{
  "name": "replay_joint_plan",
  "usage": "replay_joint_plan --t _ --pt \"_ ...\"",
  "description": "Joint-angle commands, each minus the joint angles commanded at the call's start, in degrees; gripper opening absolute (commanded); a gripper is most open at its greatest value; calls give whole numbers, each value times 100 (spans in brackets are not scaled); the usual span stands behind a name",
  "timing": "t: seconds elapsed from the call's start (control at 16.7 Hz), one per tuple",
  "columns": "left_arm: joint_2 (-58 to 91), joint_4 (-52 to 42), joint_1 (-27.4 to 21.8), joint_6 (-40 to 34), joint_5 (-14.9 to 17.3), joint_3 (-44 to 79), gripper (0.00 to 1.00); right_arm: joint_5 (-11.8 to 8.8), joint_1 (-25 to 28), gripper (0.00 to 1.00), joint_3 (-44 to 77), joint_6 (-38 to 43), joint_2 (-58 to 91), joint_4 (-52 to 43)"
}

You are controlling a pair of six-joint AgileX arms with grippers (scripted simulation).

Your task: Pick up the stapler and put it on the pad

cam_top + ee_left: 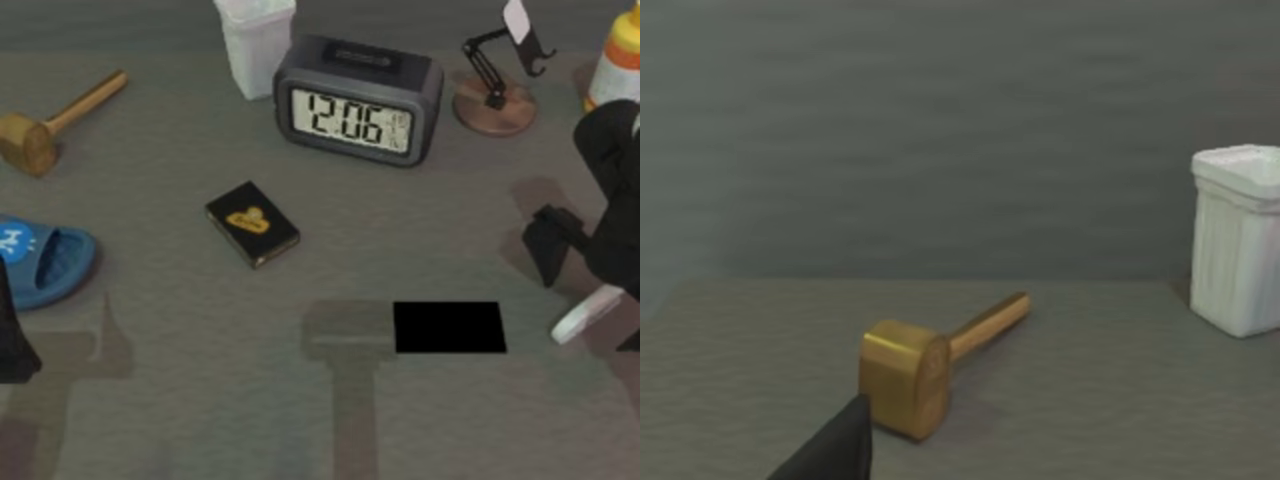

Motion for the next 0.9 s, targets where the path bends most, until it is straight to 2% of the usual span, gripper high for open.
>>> replay_joint_plan --t 0.12,0.9 --pt "0 0 0 0 0 0 100 0 0 100 0 0 0 0" --pt "0 0 0 0 0 0 100 0 0 2 0 0 0 0"
